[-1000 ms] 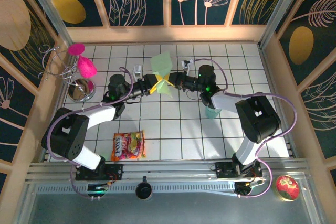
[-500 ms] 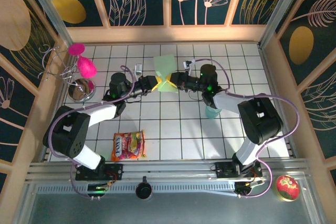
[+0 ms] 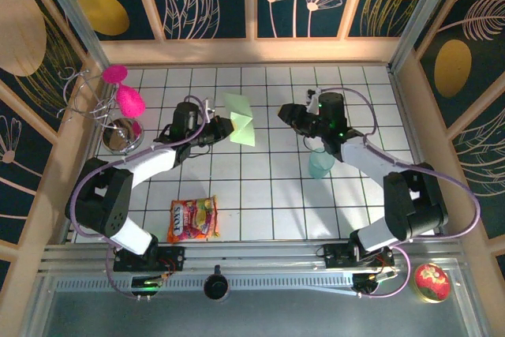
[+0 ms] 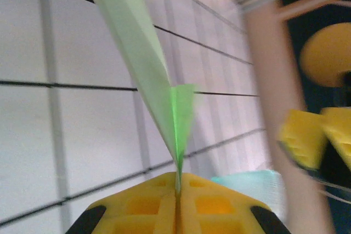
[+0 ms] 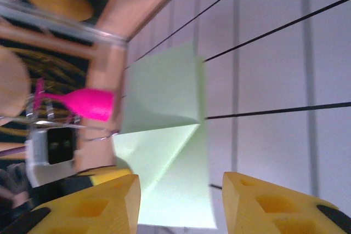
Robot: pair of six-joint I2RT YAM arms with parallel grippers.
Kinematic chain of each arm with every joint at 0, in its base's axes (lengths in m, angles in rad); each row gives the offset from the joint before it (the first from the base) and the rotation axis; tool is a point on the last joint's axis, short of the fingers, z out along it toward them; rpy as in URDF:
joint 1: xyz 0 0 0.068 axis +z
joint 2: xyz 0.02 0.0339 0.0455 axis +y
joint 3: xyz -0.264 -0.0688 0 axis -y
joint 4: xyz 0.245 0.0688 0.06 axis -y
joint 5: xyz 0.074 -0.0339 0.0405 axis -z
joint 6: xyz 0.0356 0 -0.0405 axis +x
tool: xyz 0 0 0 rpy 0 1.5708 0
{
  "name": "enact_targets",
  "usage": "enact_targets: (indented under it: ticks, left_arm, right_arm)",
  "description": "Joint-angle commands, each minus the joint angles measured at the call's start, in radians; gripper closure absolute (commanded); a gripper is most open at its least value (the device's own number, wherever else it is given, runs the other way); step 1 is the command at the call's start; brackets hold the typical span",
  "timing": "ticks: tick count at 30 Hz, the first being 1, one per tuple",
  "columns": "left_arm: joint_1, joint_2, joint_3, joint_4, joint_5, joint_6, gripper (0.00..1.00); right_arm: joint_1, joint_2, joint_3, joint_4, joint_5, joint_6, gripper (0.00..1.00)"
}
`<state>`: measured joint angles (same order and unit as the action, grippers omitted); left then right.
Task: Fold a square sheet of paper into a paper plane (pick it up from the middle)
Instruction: Turn over the paper at the center of the table.
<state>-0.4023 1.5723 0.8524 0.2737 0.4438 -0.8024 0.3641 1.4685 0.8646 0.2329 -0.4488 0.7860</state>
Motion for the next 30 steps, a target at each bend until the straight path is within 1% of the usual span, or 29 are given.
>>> enact_targets:
  ticks: [1, 4, 7, 10, 12, 15, 21, 24, 26, 28, 30]
  left_arm:
    - [-0.001, -0.018, 0.113, -0.385, -0.311, 0.275, 0.91]
    - [-0.003, 0.005, 0.219, -0.522, -0.46, 0.363, 0.91]
    - [-0.012, 0.033, 0.292, -0.597, -0.561, 0.401, 0.91]
    - [-0.054, 0.082, 0.375, -0.674, -0.69, 0.442, 0.91]
    - [-0.099, 0.134, 0.443, -0.739, -0.8, 0.471, 0.91]
    - [-0.152, 0.234, 0.525, -0.808, -0.921, 0.468, 0.92]
    - [-0.245, 0.375, 0.637, -0.869, -1.04, 0.396, 0.92]
    - [-0.29, 0.446, 0.677, -0.866, -0.999, 0.357, 0.9]
    - [-0.305, 0.479, 0.69, -0.848, -0.941, 0.328, 0.87]
    - [-0.31, 0.49, 0.682, -0.806, -0.852, 0.3, 0.82]
    - [-0.31, 0.473, 0.65, -0.724, -0.739, 0.277, 0.71]
  right_arm:
    - [-0.002, -0.054, 0.038, -0.183, 0.226, -0.087, 0.57]
    - [-0.002, -0.071, 0.029, -0.202, 0.283, -0.084, 0.58]
    - [-0.002, -0.077, 0.01, -0.198, 0.305, -0.071, 0.58]
    - [-0.003, -0.077, -0.005, -0.201, 0.323, -0.063, 0.59]
    - [-0.003, -0.077, -0.01, -0.204, 0.334, -0.062, 0.59]
    - [-0.005, -0.084, -0.016, -0.213, 0.35, -0.065, 0.59]
    - [-0.013, -0.112, -0.04, -0.227, 0.406, -0.053, 0.59]
    - [-0.013, -0.117, -0.051, -0.234, 0.429, -0.04, 0.59]
    - [-0.014, -0.121, -0.057, -0.243, 0.443, -0.033, 0.59]
    - [-0.015, -0.124, -0.062, -0.253, 0.453, -0.03, 0.59]
    - [-0.017, -0.125, -0.063, -0.262, 0.46, -0.031, 0.59]
